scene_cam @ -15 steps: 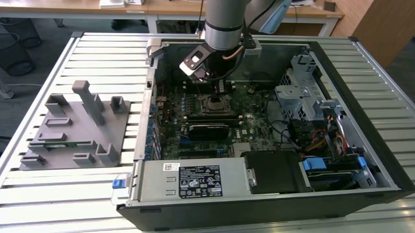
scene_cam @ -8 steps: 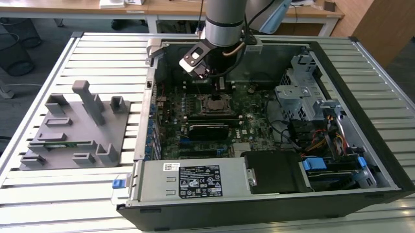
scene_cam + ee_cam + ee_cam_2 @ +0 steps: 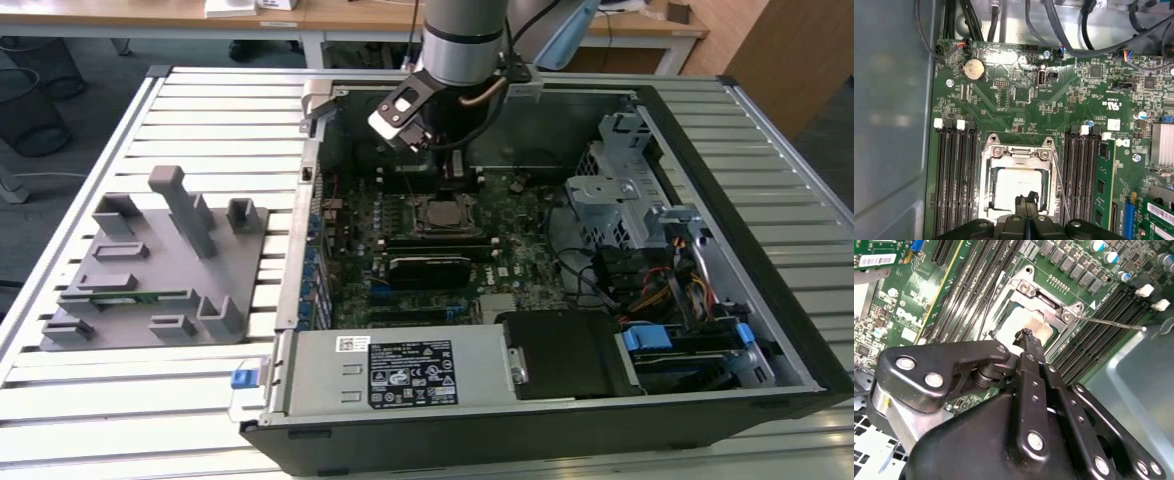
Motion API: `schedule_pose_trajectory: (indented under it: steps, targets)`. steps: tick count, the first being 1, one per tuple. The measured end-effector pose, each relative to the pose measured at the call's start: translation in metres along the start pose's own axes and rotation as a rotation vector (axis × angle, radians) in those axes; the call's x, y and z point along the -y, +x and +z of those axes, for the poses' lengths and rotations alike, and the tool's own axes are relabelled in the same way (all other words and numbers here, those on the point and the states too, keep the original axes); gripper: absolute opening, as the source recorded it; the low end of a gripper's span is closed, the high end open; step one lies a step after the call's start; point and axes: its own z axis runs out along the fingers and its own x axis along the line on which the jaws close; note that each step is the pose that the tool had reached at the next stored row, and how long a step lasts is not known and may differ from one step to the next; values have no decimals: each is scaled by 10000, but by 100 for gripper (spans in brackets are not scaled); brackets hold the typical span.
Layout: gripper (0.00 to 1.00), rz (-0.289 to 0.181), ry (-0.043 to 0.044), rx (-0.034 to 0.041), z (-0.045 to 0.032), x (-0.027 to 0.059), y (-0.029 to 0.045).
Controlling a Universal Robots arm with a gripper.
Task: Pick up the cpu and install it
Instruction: 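Install the first cpu locking lever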
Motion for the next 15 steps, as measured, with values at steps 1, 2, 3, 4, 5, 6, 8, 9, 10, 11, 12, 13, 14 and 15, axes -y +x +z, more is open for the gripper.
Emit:
schedule_pose_trajectory:
  steps: [1,2,3,4,5,6,8,9,10,11,12,13,14,15]
  targets:
    - [11,0,1,1,-16,0,-1]
    - [11,0,1,1,-34,0,-2]
    - [11,0,0,0,-52,0,-2]
    - [11,0,0,0,-73,1,-3]
    - [11,0,1,0,-94,1,-4]
    - [11,0,0,1,-116,1,-5]
    - [11,0,0,-1,-159,1,-6]
    - [11,0,0,0,-183,1,-7]
    - [11,0,0,0,-207,1,-8]
    - [11,0,0,0,-231,2,-9]
    - [11,0,0,0,-256,2,-10]
    - [11,0,1,1,-280,2,-11]
    - [11,0,1,1,-301,2,-11]
    - [11,0,0,0,-323,2,-12]
